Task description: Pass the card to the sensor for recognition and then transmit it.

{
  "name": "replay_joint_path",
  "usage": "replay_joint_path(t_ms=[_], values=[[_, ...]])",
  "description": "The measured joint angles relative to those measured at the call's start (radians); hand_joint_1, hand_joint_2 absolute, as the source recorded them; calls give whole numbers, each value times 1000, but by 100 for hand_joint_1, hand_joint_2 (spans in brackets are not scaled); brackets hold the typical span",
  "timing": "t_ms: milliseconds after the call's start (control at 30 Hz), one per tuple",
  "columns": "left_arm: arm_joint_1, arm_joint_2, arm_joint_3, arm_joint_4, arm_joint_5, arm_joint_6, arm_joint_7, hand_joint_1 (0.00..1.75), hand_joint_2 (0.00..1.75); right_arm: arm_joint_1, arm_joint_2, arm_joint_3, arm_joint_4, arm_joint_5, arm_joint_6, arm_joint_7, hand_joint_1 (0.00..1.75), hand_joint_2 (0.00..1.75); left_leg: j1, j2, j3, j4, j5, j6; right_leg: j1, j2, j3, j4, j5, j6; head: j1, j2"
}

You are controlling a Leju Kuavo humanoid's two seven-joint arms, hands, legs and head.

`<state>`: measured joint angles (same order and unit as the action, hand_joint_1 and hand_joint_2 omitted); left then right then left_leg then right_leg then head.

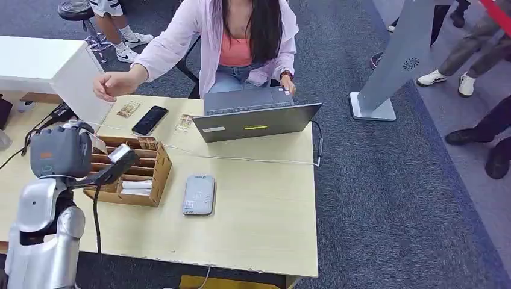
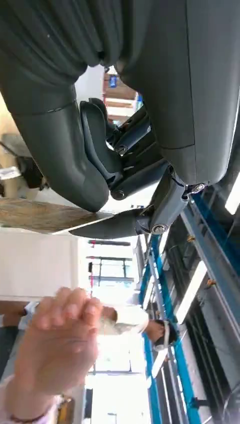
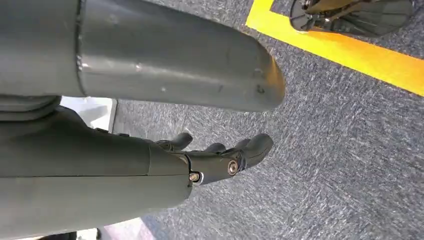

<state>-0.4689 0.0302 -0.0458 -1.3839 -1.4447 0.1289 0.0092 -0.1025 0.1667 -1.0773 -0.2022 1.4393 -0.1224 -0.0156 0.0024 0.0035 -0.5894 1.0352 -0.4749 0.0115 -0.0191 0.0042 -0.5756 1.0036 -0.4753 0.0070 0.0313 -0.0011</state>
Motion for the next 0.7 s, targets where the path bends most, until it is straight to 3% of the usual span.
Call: replay_joint_path(t_ms=[333,700], values=[[-236,34,20,235,-51,1,24,175,175,-19,0,23,0,29,14,14,0,0,0,0,0,0,1,-1,0,0,0,0,1,0,0,0],[-278,39,24,319,-58,8,22,175,175,-18,0,23,0,28,14,14,0,0,0,0,0,0,1,-1,0,0,0,0,1,1,0,0]])
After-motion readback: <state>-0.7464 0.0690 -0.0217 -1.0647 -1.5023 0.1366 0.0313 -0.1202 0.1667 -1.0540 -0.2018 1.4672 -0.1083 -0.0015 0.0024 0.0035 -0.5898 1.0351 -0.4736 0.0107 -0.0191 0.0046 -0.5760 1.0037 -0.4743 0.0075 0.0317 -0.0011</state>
